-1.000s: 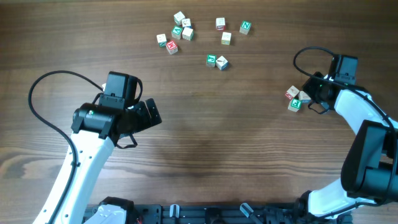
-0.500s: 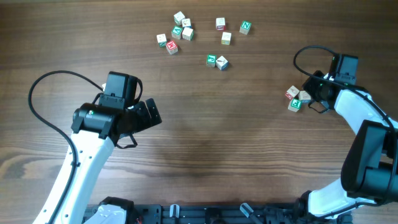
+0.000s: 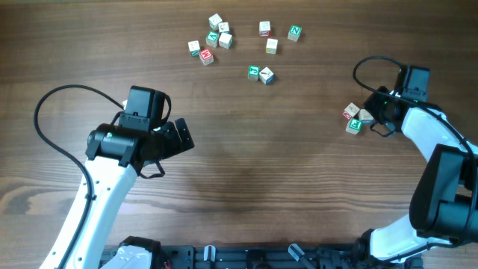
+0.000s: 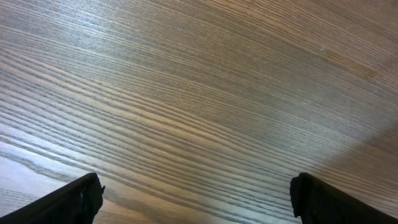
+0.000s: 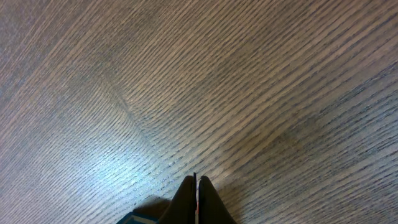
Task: Form a circle
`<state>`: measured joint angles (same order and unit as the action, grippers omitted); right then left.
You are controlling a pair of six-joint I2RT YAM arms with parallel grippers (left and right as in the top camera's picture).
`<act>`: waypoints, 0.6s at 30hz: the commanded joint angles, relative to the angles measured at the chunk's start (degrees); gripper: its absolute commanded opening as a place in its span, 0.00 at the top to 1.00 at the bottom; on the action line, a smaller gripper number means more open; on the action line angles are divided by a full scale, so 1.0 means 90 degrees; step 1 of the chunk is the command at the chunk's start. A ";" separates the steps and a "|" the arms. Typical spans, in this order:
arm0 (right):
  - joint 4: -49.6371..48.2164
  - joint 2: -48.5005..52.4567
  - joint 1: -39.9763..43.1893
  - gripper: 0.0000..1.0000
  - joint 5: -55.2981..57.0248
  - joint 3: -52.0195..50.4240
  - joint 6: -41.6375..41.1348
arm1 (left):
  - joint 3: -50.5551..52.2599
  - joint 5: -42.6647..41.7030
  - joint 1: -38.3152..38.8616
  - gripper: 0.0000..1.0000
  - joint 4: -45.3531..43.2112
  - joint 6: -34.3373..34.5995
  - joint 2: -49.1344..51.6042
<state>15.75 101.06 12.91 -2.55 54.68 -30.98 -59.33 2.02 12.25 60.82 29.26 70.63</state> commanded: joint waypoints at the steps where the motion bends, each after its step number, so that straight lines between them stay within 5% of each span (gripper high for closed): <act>1: -0.0029 0.0095 0.0034 0.96 -0.0022 0.0024 -0.0051 | 0.0012 -0.0029 -0.0049 0.00 0.0000 -0.0032 -0.0015; 18: -0.0119 0.0095 0.0032 0.96 -0.0279 0.0024 0.0112 | 0.0012 -0.0029 -0.0049 0.00 0.0000 -0.0029 -0.0015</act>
<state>14.94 101.06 12.91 -4.10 54.68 -30.70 -59.33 2.02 12.25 60.82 29.26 70.63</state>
